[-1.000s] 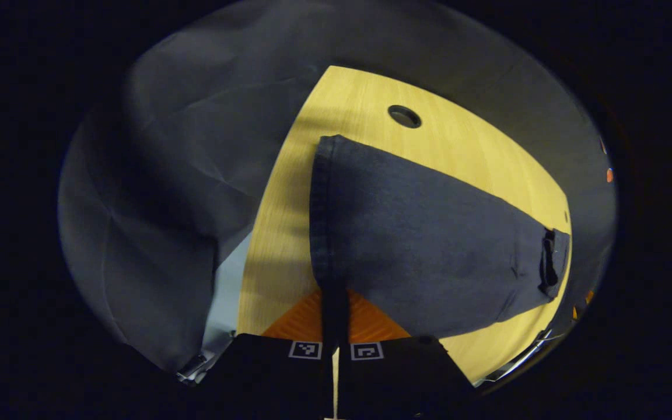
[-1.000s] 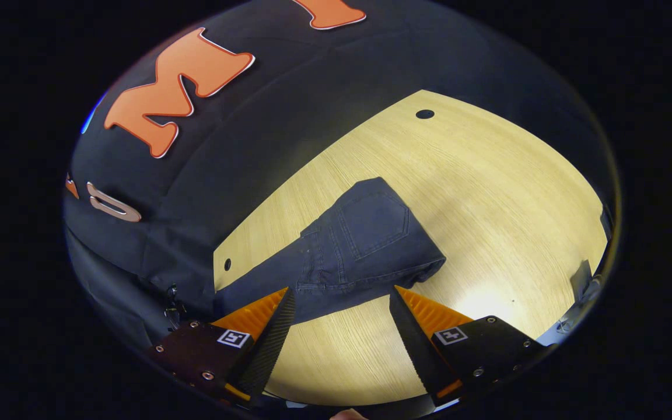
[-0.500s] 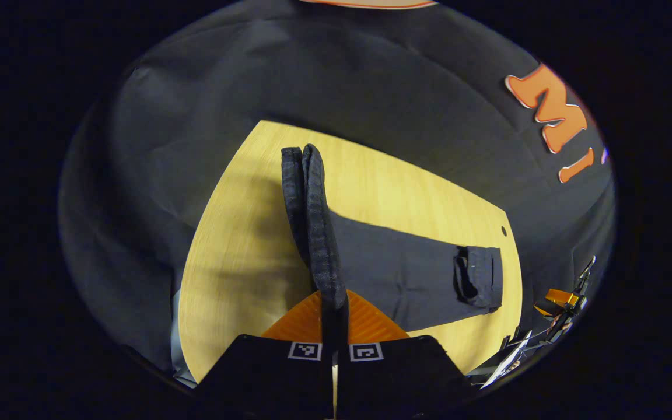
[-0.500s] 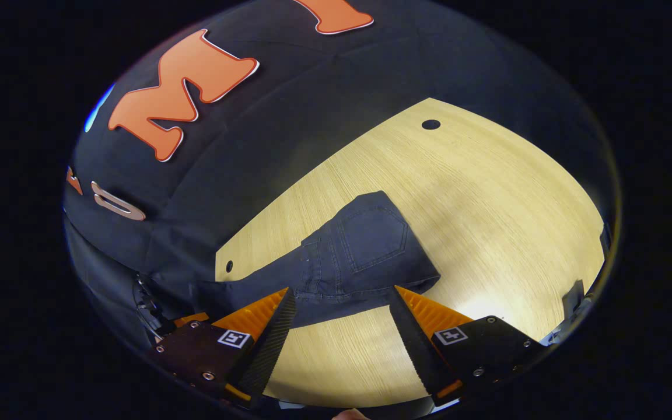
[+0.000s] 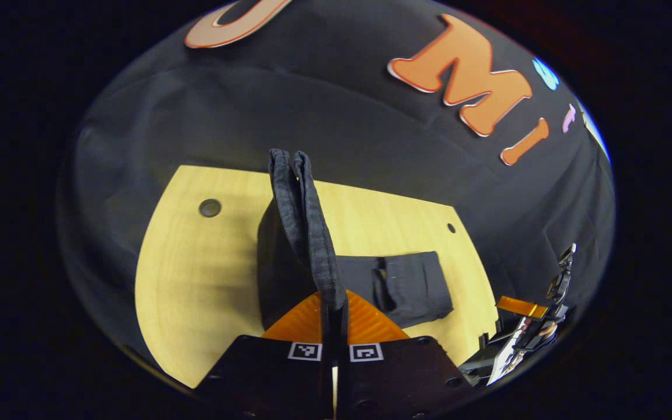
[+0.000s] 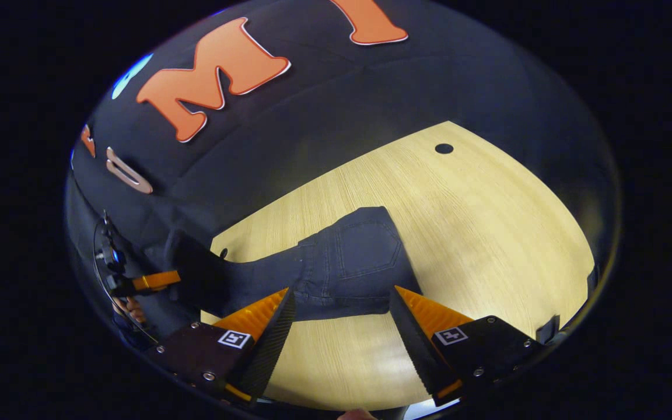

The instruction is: Grasp the waist and the cuffs of the jeans and fold them to make the two legs overlap; first hold the waist and fold one-third of the jeans toward the cuffs, then hold the cuffs and fold the remaining one-third in the same direction to finish folding.

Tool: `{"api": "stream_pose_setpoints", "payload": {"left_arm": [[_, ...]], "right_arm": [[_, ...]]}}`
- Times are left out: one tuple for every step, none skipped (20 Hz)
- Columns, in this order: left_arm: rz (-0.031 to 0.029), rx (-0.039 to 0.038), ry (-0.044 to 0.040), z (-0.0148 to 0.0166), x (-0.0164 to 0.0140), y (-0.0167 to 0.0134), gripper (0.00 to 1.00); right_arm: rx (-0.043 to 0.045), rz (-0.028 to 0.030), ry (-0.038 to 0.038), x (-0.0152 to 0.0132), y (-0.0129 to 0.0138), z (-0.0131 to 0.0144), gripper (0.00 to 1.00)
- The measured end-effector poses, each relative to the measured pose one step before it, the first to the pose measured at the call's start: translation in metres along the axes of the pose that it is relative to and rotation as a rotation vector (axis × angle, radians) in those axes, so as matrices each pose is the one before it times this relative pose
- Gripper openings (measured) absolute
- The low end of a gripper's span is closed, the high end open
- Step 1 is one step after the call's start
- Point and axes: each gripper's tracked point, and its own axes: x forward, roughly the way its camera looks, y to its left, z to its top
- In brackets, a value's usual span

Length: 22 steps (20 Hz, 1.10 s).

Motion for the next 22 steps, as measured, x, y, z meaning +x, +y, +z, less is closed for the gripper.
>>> {"api": "stream_pose_setpoints", "payload": {"left_arm": [[-0.01239, 0.01312, -0.00359, 0.00387, 0.00533, -0.01450, 0.04], [-0.01357, 0.01449, 0.00571, 0.00081, 0.00323, -0.01672, 0.04], [-0.01316, 0.01550, -0.00335, 0.00341, 0.00494, -0.01535, 0.04], [-0.01155, 0.01501, 0.00601, 0.00134, 0.00563, -0.01669, 0.04], [-0.01250, 0.01599, 0.00312, -0.00017, 0.00509, -0.01597, 0.04], [-0.01019, 0.01454, 0.00807, 0.00082, 0.00656, -0.01501, 0.03], [-0.01085, 0.01482, 0.00611, -0.00032, 0.00592, -0.01323, 0.03], [-0.00815, 0.01368, 0.00584, 0.00127, 0.00658, -0.01275, 0.03], [-0.00568, 0.01399, 0.00834, -0.00110, 0.00572, -0.01132, 0.03], [-0.00228, 0.01233, 0.00938, -0.00125, 0.00701, -0.01145, 0.03], [-0.00618, 0.00857, 0.01572, -0.00119, 0.01035, -0.01186, 0.03], [-0.00412, 0.01295, 0.01507, -0.00190, 0.01048, -0.01009, 0.03], [-0.00509, 0.01006, 0.01222, -0.00239, 0.01126, -0.01177, 0.03], [-0.00819, 0.01369, 0.01205, -0.00220, 0.00866, -0.01212, 0.03], [-0.00492, 0.01730, 0.01691, -0.00259, 0.00700, -0.00890, 0.03], [0.00163, 0.01871, 0.01499, -0.00369, 0.00755, -0.00713, 0.03], [0.00409, 0.01968, 0.01815, -0.00369, 0.00809, -0.00565, 0.03], [0.00539, 0.01333, 0.01762, -0.00305, 0.00849, -0.00674, 0.03], [0.00301, 0.00894, 0.01508, -0.00394, 0.00669, -0.00408, 0.03], [0.00235, 0.00484, 0.01611, -0.00350, 0.00791, -0.00443, 0.03], [0.00370, 0.00233, 0.01058, -0.00199, 0.00708, -0.00189, 0.03], [0.00360, 0.00364, 0.01444, -0.00238, 0.00756, -0.00460, 0.03]], "right_arm": [[-0.01611, -0.00100, -0.01692, -0.00172, -0.00166, 0.00290, 0.98], [-0.01515, 0.00236, -0.01489, -0.00169, -0.00100, 0.00242, 0.99], [-0.01484, -0.00166, -0.01574, -0.00144, -0.00177, 0.00253, 0.99], [-0.01506, -0.00231, -0.01280, -0.00161, -0.00394, 0.00347, 0.98], [-0.01424, -0.00496, -0.00932, -0.00289, -0.00588, 0.00344, 0.98], [-0.01440, -0.00846, -0.00713, -0.00205, -0.00677, 0.00113, 0.98], [-0.01370, -0.00663, -0.00597, -0.00257, -0.00523, 0.00037, 0.98], [-0.01131, -0.01034, -0.00470, -0.00102, -0.00536, 0.00170, 0.98], [-0.00828, -0.00170, -0.00189, -0.00104, -0.00440, 0.00098, 0.98], [-0.00262, -0.00489, -0.00041, 0.00005, -0.00062, 0.00133, 0.98], [-0.00364, 0.00453, -0.00400, -0.00057, 0.00072, 0.00105, 0.99], [-0.00234, -0.00031, 0.00108, 0.00106, -0.00127, -0.00097, 0.99], [-0.00094, -0.00403, 0.00020, -0.00043, -0.00112, -0.00011, 0.99], [-0.00042, -0.00133, -0.00112, 0.00031, 0.00028, 0.00078, 0.99], [0.00312, -0.00439, 0.00138, -0.00032, 0.00014, -0.00057, 0.99], [0.00297, 0.00342, -0.00088, 0.00000, 0.00135, -0.00049, 0.99], [0.00377, 0.00063, 0.00234, 0.00031, -0.00047, -0.00038, 0.99], [-0.00034, 0.00426, 0.00431, -0.00039, 0.00040, -0.00115, 0.99], [-0.00270, -0.00339, 0.00121, 0.00033, -0.00103, -0.00046, 0.99], [-0.00406, -0.00036, -0.00003, -0.00014, 0.00060, 0.00031, 0.99], [-0.00298, -0.00071, 0.00069, 0.00007, -0.00028, 0.00023, 0.98], [0.00095, -0.00216, -0.00131, 0.00064, 0.00015, -0.00043, 0.99]]}}
